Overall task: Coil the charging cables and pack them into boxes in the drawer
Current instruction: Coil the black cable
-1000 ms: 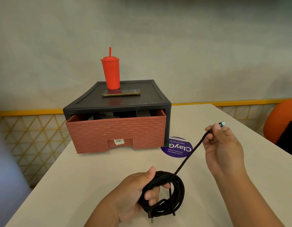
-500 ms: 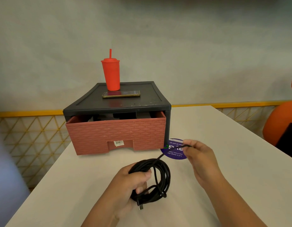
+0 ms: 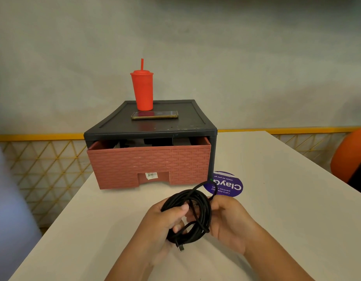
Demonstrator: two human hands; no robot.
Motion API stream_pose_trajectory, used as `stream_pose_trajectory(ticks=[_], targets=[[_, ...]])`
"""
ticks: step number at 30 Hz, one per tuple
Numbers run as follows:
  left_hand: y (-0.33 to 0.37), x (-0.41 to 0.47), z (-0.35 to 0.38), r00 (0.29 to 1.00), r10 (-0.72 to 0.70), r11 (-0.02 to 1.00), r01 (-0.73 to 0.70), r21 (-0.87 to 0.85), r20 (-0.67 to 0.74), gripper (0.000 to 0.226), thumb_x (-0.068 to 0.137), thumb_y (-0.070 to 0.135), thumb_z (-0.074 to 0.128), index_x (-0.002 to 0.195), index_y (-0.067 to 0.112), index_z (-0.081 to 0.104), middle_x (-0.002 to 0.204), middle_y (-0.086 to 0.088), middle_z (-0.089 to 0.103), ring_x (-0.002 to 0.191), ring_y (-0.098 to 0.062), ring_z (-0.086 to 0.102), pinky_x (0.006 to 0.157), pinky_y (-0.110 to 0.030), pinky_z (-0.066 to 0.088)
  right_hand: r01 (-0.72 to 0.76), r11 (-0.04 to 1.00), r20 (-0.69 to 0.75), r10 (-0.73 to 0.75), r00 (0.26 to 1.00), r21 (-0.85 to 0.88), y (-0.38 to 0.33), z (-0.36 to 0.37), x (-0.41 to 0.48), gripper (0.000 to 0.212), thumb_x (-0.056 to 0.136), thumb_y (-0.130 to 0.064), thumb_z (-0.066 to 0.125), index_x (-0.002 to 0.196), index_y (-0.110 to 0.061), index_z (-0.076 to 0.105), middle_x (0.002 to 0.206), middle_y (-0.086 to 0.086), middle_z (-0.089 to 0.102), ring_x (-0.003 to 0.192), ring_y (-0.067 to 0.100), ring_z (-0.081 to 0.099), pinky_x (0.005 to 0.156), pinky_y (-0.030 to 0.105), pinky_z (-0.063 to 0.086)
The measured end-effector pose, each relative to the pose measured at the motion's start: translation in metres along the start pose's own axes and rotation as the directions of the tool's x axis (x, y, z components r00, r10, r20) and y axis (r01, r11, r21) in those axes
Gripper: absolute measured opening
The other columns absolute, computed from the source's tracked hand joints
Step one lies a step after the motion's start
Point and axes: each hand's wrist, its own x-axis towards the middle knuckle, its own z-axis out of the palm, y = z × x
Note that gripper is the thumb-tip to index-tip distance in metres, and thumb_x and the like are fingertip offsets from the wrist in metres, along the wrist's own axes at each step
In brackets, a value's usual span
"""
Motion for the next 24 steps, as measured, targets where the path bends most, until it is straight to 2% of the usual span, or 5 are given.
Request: stream_pose_trajectory(ticks=[6, 11, 16, 20, 24], targets=[[-0.002, 0.004, 0.000, 0.997, 0.015, 0.999, -0.012, 0.044, -0.082, 0.033, 0.086, -0.001, 0.054, 0.057, 0.013, 0.057, 0.040, 0.004, 0.029, 0.037, -0.009, 0.030, 0.050, -0.022, 0.036, -0.123, 0.988, 0.039, 0.120, 0.992, 0.096, 0.005, 0.000, 0.002, 0.056, 0.066, -0.035, 0.068, 0.111, -0.002, 0.066, 0.120, 0.024, 0.059, 0.108, 0.034, 0.054, 0.098, 0.046, 0.040], [-0.005, 0.005, 0.001, 0.993, 0.036, 0.985, -0.016, 0.174, -0.115, 0.011, 0.085, 0.003, 0.059, 0.075, 0.007, 0.058, 0.038, 0.004, 0.033, 0.036, -0.010, 0.036, 0.050, -0.024, 0.038, -0.090, 0.968, 0.041, 0.083, 0.996, 0.235, 0.007, 0.005, 0.004, 0.039, 0.071, -0.030, 0.059, 0.094, 0.000, 0.069, 0.088, 0.018, 0.066, 0.081, 0.030, 0.063, 0.082, 0.040, 0.049], [-0.003, 0.005, 0.000, 0.987, 0.008, 0.998, 0.003, 0.064, -0.162, 0.022, 0.086, 0.001, 0.055, 0.066, 0.009, 0.051, 0.037, 0.003, 0.032, 0.035, -0.010, 0.034, 0.060, -0.030, 0.041, -0.026, 0.984, 0.199, -0.010, 0.980, 0.176, 0.009, 0.014, 0.001, 0.039, 0.061, -0.021, 0.062, 0.090, 0.005, 0.061, 0.088, 0.025, 0.063, 0.084, 0.035, 0.064, 0.082, 0.039, 0.048], [-0.007, 0.008, 0.002, 0.982, 0.025, 0.994, -0.004, 0.108, -0.186, 0.041, 0.083, -0.002, 0.056, 0.047, 0.018, 0.056, 0.038, 0.001, 0.032, 0.038, -0.012, 0.035, 0.063, -0.034, 0.046, 0.172, 0.982, 0.059, -0.168, 0.984, -0.081, 0.014, 0.023, 0.000, 0.035, 0.067, -0.006, 0.066, 0.097, 0.006, 0.054, 0.072, 0.020, 0.064, 0.068, 0.028, 0.061, 0.069, 0.037, 0.052], [-0.009, 0.008, 0.004, 0.981, 0.069, 0.987, -0.041, 0.154, -0.182, 0.017, 0.084, 0.000, 0.058, 0.068, 0.008, 0.057, 0.038, 0.001, 0.032, 0.037, -0.011, 0.033, 0.064, -0.034, 0.039, 0.162, 0.877, -0.121, -0.241, 0.963, -0.453, 0.014, 0.023, 0.002, 0.046, 0.061, -0.009, 0.064, 0.106, -0.010, 0.056, 0.076, 0.008, 0.064, 0.074, 0.020, 0.063, 0.075, 0.037, 0.054]])
